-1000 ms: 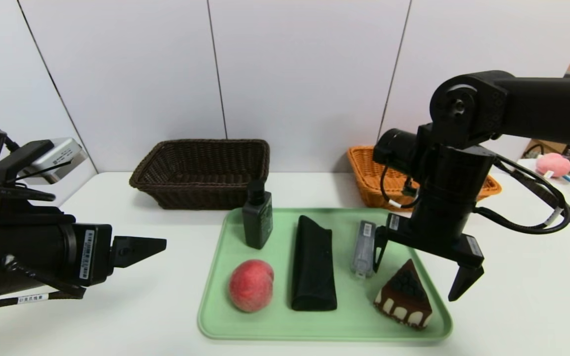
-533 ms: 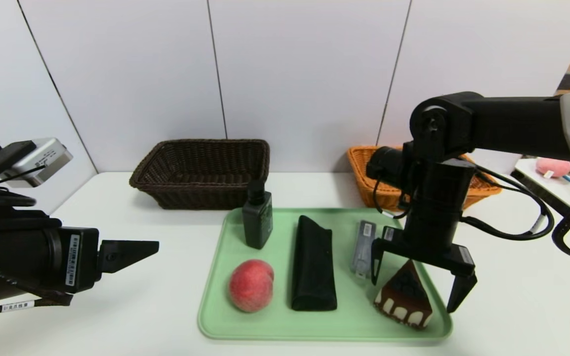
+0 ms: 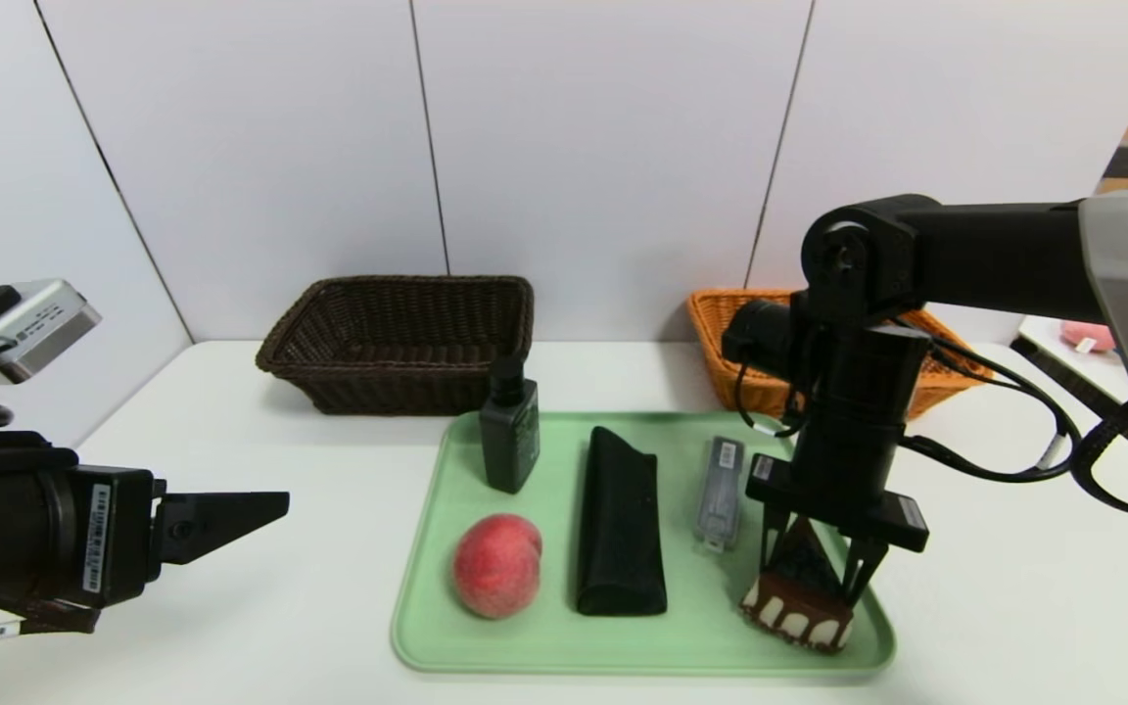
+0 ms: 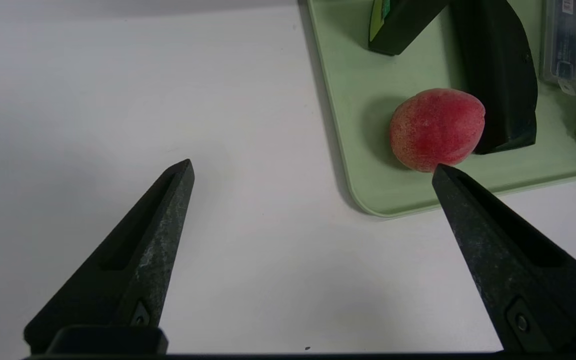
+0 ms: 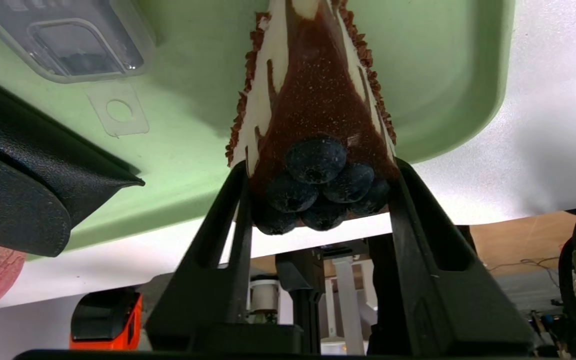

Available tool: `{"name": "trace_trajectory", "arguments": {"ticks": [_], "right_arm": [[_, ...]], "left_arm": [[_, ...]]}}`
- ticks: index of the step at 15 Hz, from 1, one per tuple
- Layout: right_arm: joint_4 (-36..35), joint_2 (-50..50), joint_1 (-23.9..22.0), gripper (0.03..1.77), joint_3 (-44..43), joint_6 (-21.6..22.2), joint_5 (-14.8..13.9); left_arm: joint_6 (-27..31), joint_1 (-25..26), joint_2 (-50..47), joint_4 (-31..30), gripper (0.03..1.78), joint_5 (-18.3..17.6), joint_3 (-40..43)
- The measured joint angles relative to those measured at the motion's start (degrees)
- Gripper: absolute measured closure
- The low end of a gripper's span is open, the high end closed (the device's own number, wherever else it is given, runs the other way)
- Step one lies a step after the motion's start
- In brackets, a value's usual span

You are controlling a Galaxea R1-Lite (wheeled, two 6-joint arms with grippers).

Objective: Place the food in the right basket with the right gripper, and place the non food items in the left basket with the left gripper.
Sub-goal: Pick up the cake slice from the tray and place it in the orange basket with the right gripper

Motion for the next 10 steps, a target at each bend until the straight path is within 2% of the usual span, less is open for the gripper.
{"name": "trace_trajectory", "arguments": {"ticks": [4,7,10], "right_arm": [[0.1,-2.1,0.0,1.0,-0.4,0.1,0.6],[-0.2,-7.7,0.3,1.0,-0.6,-0.6,0.5],[-5.3,-16.7,0.4,1.0,-1.0,-2.3,0.1]], "left_arm": [[0.0,0.0,-1.3,1.2,0.12,-0.1,0.0],[0.0,0.0,-2.2,1.5,0.12,-0.1,0.1],[0.0,0.0,-2.8,1.4,0.12,-0.2,1.2]]}}
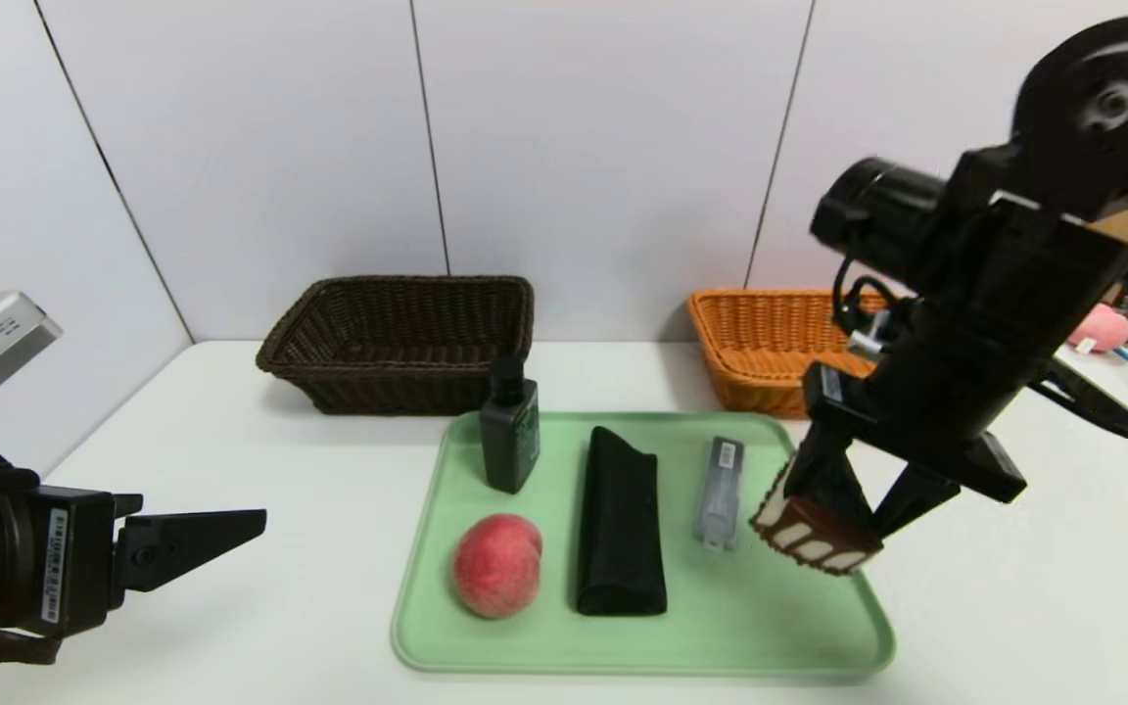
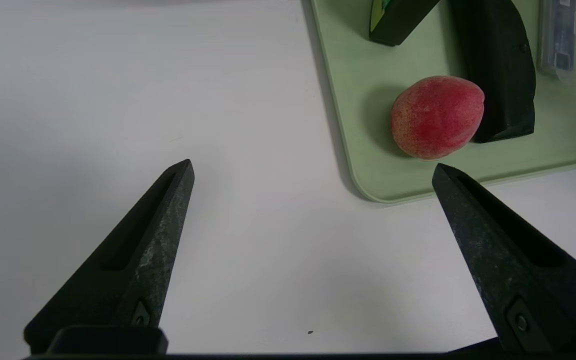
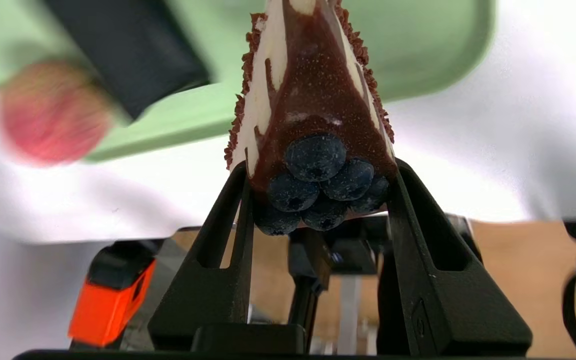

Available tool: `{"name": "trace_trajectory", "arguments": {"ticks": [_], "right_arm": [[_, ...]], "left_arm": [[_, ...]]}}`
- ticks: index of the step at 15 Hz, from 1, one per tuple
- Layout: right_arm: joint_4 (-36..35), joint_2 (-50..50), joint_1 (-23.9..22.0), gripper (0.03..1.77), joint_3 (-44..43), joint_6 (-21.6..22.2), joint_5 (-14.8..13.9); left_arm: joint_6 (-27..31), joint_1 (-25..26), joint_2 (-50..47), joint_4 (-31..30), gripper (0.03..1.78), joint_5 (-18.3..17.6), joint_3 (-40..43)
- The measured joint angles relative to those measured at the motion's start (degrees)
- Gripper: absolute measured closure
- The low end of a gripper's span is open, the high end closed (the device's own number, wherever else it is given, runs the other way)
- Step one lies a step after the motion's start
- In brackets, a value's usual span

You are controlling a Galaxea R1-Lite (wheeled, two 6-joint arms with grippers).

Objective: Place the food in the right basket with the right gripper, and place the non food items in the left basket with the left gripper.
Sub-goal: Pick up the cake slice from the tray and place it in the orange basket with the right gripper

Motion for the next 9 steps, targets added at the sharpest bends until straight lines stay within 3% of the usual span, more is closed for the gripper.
{"name": "trace_trajectory", "arguments": {"ticks": [5,9], "right_arm": [[-27.7,-10.3,-7.5,1.0,0.2,0.4,-0.2],[-44.7,-5.8,-14.7,1.0,0.9,4.0,-2.5]], "left_arm": [[0.2,0.0,-0.7,-0.2,0.12,-0.1,0.7],[0.3,0.0,-1.3,-0.4,0.12,-0.2,0.4]]}}
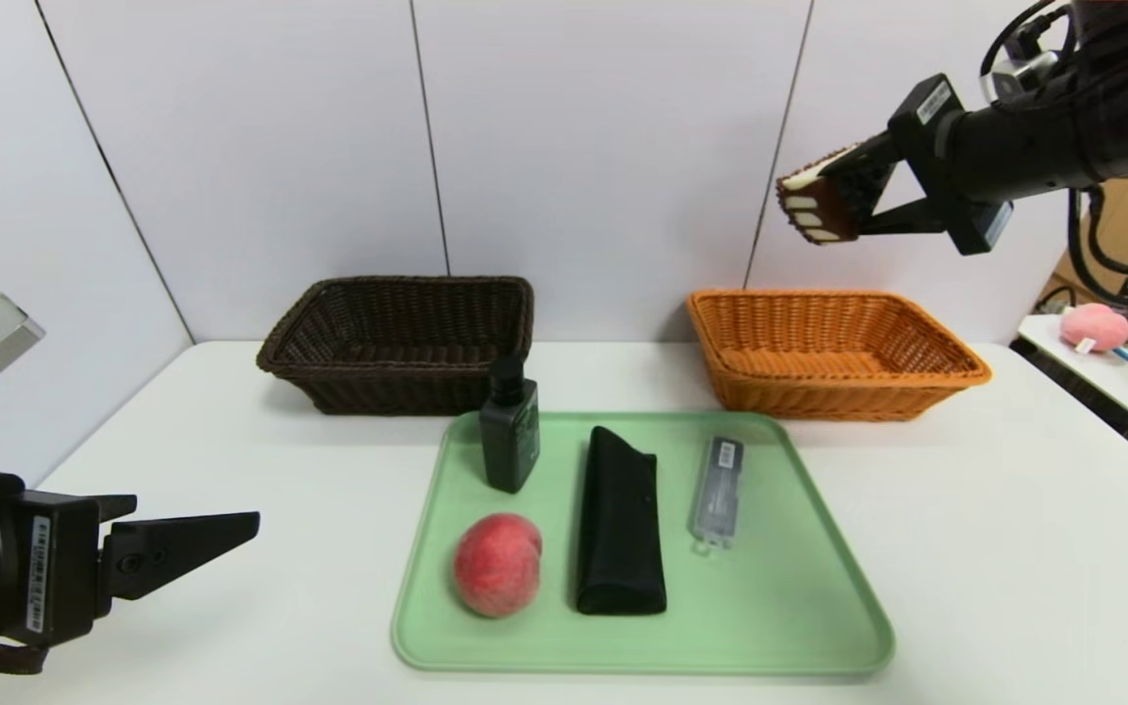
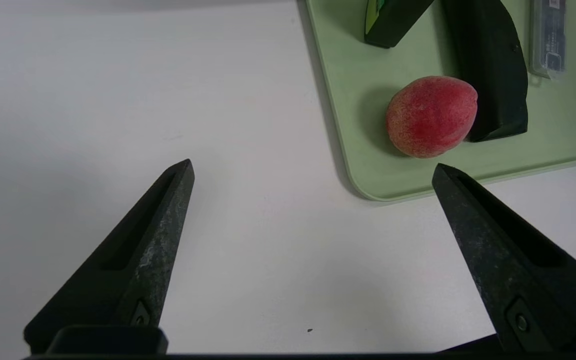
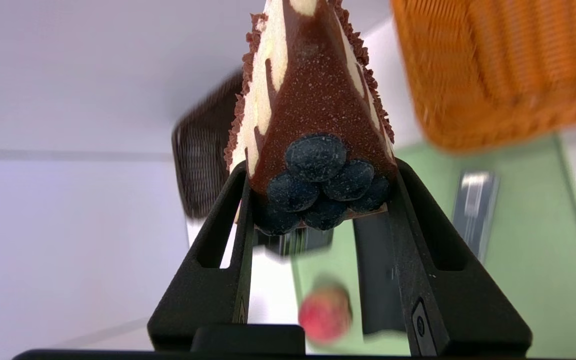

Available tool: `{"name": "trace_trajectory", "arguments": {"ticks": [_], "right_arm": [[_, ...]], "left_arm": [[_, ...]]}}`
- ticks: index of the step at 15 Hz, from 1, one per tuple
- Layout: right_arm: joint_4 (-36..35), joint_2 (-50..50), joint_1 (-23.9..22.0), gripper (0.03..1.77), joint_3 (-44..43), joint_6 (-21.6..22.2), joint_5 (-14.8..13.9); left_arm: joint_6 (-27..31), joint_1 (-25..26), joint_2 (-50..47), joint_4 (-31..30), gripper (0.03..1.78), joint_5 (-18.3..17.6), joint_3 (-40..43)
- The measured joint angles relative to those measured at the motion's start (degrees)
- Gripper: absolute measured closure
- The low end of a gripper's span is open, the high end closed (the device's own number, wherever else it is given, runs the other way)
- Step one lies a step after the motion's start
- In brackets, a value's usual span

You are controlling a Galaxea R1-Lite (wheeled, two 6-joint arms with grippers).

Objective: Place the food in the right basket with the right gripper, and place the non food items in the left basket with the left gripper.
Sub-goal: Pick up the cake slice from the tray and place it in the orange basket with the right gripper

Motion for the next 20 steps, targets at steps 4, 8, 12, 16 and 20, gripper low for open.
{"name": "trace_trajectory", "arguments": {"ticks": [4,8,12,16,20], "right_arm": [[-7.5,9.9,-3.9,1.0,0.0,1.0,-2.3],[-9.2,17.5,-5.4,1.0,-0.4,0.7,-2.7],[-8.7,20.9,-5.9,0.84,-0.5,0.3,-2.7],[-8.6,21.2,-6.0,0.54,-0.6,0.6,-2.6],[-9.9,19.7,-5.3,0.36,-0.7,2.1,-2.9]], "left_arm": [[0.2,0.0,-0.5,-0.1,0.12,0.2,-0.1],[0.4,0.0,-0.6,0.0,0.12,0.3,-0.6],[0.4,0.0,-0.6,-0.1,0.12,0.3,-0.9],[0.3,0.0,-0.5,-0.2,0.12,0.3,-1.0],[0.3,0.0,-0.6,-0.2,0.12,0.1,-0.9]]}}
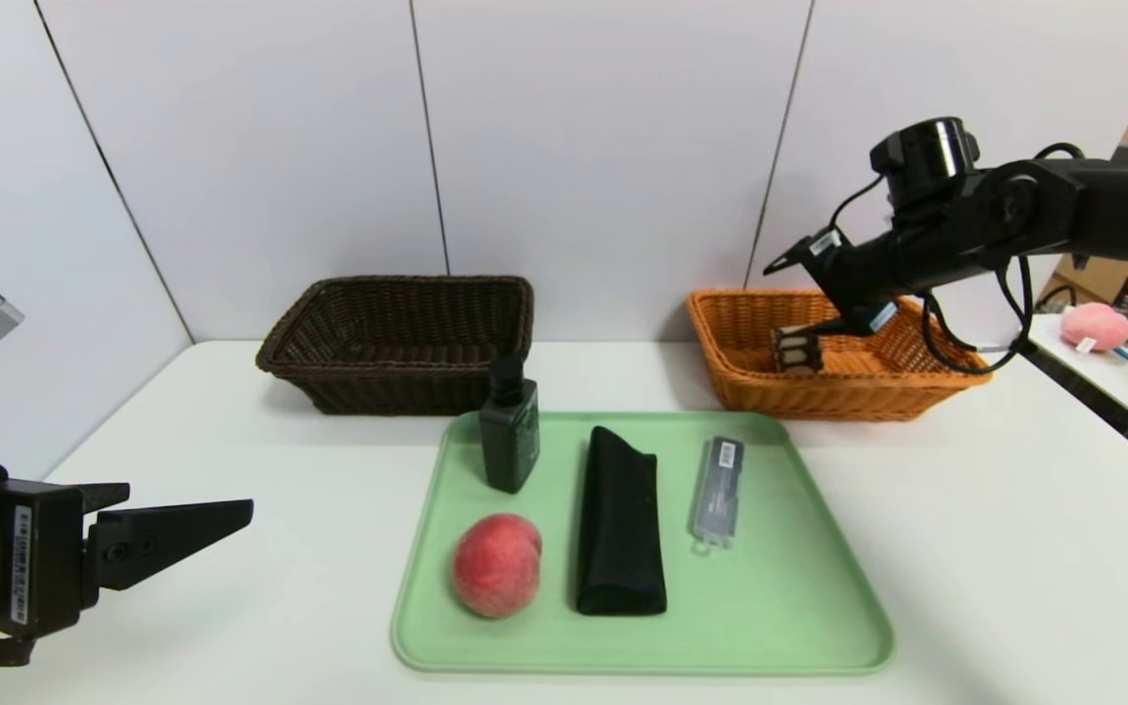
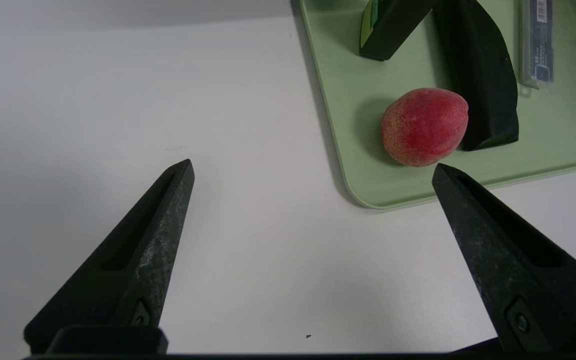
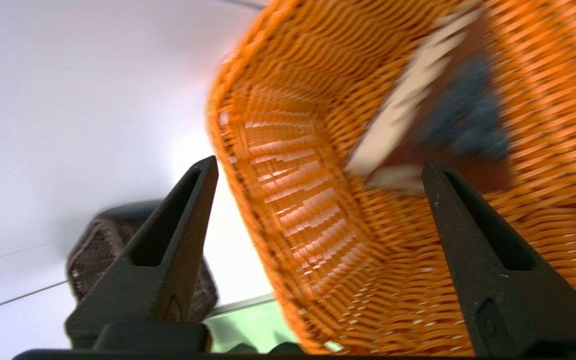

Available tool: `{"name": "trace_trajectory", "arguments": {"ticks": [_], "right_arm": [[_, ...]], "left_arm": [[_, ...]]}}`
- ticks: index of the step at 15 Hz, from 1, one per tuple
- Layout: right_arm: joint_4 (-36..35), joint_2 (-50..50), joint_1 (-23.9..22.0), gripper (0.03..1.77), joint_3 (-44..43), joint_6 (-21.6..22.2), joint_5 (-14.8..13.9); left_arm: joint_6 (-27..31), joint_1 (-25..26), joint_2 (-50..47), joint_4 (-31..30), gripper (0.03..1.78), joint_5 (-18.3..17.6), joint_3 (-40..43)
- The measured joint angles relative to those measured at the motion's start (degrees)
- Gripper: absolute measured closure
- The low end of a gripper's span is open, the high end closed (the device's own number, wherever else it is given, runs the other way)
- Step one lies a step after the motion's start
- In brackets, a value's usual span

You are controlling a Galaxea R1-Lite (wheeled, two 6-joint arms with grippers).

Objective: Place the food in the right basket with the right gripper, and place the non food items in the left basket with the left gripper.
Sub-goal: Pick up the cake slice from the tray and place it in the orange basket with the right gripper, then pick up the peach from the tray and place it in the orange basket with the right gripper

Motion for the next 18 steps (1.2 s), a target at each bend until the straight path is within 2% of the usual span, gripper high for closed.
{"name": "trace_trajectory", "arguments": {"ticks": [3,5,8,10,13,16,18], "right_arm": [[0.5,-4.1,2.1,0.27,-0.1,0.5,0.0],[3.2,-8.1,6.9,0.23,0.0,-0.3,0.5],[10.4,-13.8,17.1,0.18,0.0,-2.6,-0.2],[16.4,-16.3,24.6,0.16,0.0,-3.8,-2.7],[22.2,-17.6,35.1,0.14,0.2,-4.0,-8.0],[26.5,-16.6,42.3,0.12,0.4,-3.9,-9.8],[26.7,-14.9,45.5,0.12,0.7,-4.0,-10.5]], "left_arm": [[-0.1,0.0,0.0,0.0,0.12,-0.2,0.1],[-0.2,0.0,0.0,0.0,0.12,-0.3,0.4],[-0.5,0.0,-0.2,0.0,0.12,-0.2,0.4],[-0.5,0.0,-0.4,0.3,0.12,-0.1,0.3],[-0.5,0.0,-0.5,0.0,0.12,1.2,0.0],[0.0,0.0,-0.7,-0.2,0.12,4.0,0.4],[0.2,-0.1,-0.7,-2.5,0.12,4.4,1.1]]}}
